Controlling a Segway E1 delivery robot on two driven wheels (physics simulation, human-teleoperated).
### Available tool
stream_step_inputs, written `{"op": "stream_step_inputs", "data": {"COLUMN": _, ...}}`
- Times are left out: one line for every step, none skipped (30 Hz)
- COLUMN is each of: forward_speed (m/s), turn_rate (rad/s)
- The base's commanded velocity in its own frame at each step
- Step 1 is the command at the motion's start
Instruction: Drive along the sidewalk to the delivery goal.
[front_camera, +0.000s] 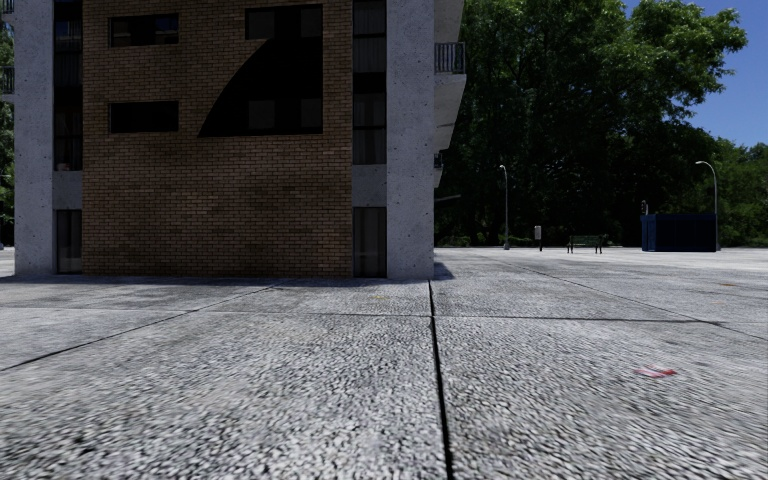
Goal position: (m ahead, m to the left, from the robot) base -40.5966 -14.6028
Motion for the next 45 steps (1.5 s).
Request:
{"op": "stream_step_inputs", "data": {"forward_speed": 0.0, "turn_rate": 0.0}}
{"op": "stream_step_inputs", "data": {"forward_speed": 0.0, "turn_rate": 0.0}}
{"op": "stream_step_inputs", "data": {"forward_speed": 0.0, "turn_rate": 0.0}}
{"op": "stream_step_inputs", "data": {"forward_speed": 0.0, "turn_rate": 0.0}}
{"op": "stream_step_inputs", "data": {"forward_speed": 0.0, "turn_rate": 0.0}}
{"op": "stream_step_inputs", "data": {"forward_speed": 0.0, "turn_rate": 0.0}}
{"op": "stream_step_inputs", "data": {"forward_speed": 0.0, "turn_rate": 0.0}}
{"op": "stream_step_inputs", "data": {"forward_speed": 0.0, "turn_rate": 0.0}}
{"op": "stream_step_inputs", "data": {"forward_speed": 0.0, "turn_rate": 0.0}}
{"op": "stream_step_inputs", "data": {"forward_speed": 0.0, "turn_rate": 0.0}}
{"op": "stream_step_inputs", "data": {"forward_speed": 0.0, "turn_rate": 0.0}}
{"op": "stream_step_inputs", "data": {"forward_speed": 0.0, "turn_rate": 0.0}}
{"op": "stream_step_inputs", "data": {"forward_speed": 0.0, "turn_rate": 0.0}}
{"op": "stream_step_inputs", "data": {"forward_speed": 0.0, "turn_rate": 0.0}}
{"op": "stream_step_inputs", "data": {"forward_speed": 0.0, "turn_rate": 0.0}}
{"op": "stream_step_inputs", "data": {"forward_speed": 0.0, "turn_rate": 0.0}}
{"op": "stream_step_inputs", "data": {"forward_speed": 0.0, "turn_rate": 0.0}}
{"op": "stream_step_inputs", "data": {"forward_speed": 0.0, "turn_rate": 0.0}}
{"op": "stream_step_inputs", "data": {"forward_speed": 0.0, "turn_rate": 0.0}}
{"op": "stream_step_inputs", "data": {"forward_speed": 0.0, "turn_rate": 0.0}}
{"op": "stream_step_inputs", "data": {"forward_speed": 0.0, "turn_rate": 0.0}}
{"op": "stream_step_inputs", "data": {"forward_speed": 0.0, "turn_rate": 0.0}}
{"op": "stream_step_inputs", "data": {"forward_speed": 0.0, "turn_rate": 0.0}}
{"op": "stream_step_inputs", "data": {"forward_speed": 0.0, "turn_rate": 0.0}}
{"op": "stream_step_inputs", "data": {"forward_speed": 0.0, "turn_rate": 0.0}}
{"op": "stream_step_inputs", "data": {"forward_speed": 0.0, "turn_rate": 0.0}}
{"op": "stream_step_inputs", "data": {"forward_speed": 0.0, "turn_rate": 0.0}}
{"op": "stream_step_inputs", "data": {"forward_speed": 0.0, "turn_rate": 0.0}}
{"op": "stream_step_inputs", "data": {"forward_speed": 0.0, "turn_rate": 0.0}}
{"op": "stream_step_inputs", "data": {"forward_speed": 0.0, "turn_rate": 0.0}}
{"op": "stream_step_inputs", "data": {"forward_speed": 2.0, "turn_rate": -0.08}}
{"op": "stream_step_inputs", "data": {"forward_speed": 2.0, "turn_rate": -0.08}}
{"op": "stream_step_inputs", "data": {"forward_speed": 2.0, "turn_rate": -0.5}}
{"op": "stream_step_inputs", "data": {"forward_speed": 2.0, "turn_rate": -0.57}}
{"op": "stream_step_inputs", "data": {"forward_speed": 2.0, "turn_rate": -0.59}}
{"op": "stream_step_inputs", "data": {"forward_speed": 2.0, "turn_rate": -0.59}}
{"op": "stream_step_inputs", "data": {"forward_speed": 2.0, "turn_rate": -0.59}}
{"op": "stream_step_inputs", "data": {"forward_speed": 2.0, "turn_rate": -0.6}}
{"op": "stream_step_inputs", "data": {"forward_speed": 2.0, "turn_rate": -0.6}}
{"op": "stream_step_inputs", "data": {"forward_speed": 2.0, "turn_rate": -0.6}}
{"op": "stream_step_inputs", "data": {"forward_speed": 2.0, "turn_rate": -0.6}}
{"op": "stream_step_inputs", "data": {"forward_speed": 2.0, "turn_rate": -0.6}}
{"op": "stream_step_inputs", "data": {"forward_speed": 2.0, "turn_rate": -0.6}}
{"op": "stream_step_inputs", "data": {"forward_speed": 2.0, "turn_rate": -0.6}}
{"op": "stream_step_inputs", "data": {"forward_speed": 2.0, "turn_rate": -0.6}}
